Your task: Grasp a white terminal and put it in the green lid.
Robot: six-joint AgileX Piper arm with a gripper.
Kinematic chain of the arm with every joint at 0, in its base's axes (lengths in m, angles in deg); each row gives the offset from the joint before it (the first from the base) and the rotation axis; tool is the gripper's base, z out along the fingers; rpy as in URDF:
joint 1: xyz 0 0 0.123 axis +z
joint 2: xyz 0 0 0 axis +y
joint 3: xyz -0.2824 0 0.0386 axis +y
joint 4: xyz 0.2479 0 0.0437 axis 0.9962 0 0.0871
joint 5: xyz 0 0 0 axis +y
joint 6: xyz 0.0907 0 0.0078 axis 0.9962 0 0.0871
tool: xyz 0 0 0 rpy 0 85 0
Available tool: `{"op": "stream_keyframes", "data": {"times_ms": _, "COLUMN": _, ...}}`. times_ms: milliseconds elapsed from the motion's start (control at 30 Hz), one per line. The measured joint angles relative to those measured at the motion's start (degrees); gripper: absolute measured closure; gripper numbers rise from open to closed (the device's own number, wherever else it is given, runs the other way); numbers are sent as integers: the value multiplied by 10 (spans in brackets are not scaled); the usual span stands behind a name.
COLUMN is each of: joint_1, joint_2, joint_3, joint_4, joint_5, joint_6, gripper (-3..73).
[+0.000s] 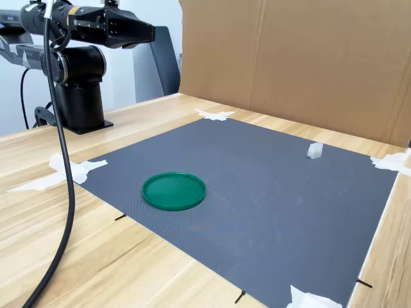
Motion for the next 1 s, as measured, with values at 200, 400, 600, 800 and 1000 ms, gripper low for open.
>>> {"op": "stream_keyframes", "data": {"times_ms": 200, "joint_1": 0, "joint_2": 0, "joint_3": 0, "joint_4": 1, "joint_5": 0, "joint_6": 4, "gripper": 723}}
{"op": "stream_keyframes", "data": {"times_ms": 400, "joint_1": 0, "joint_2": 0, "joint_3": 0, "joint_4": 29, "joint_5": 0, "joint_6": 9, "gripper": 723}}
{"op": "stream_keyframes", "data": {"times_ms": 600, "joint_1": 0, "joint_2": 33, "joint_3": -2, "joint_4": 44, "joint_5": -1, "joint_6": 9, "gripper": 723}}
{"op": "stream_keyframes", "data": {"times_ms": 800, "joint_1": 0, "joint_2": 153, "joint_3": -103, "joint_4": 44, "joint_5": 80, "joint_6": 5, "gripper": 723}}
{"op": "stream_keyframes", "data": {"times_ms": 1000, "joint_1": 0, "joint_2": 276, "joint_3": -196, "joint_4": 27, "joint_5": 220, "joint_6": -72, "gripper": 723}}
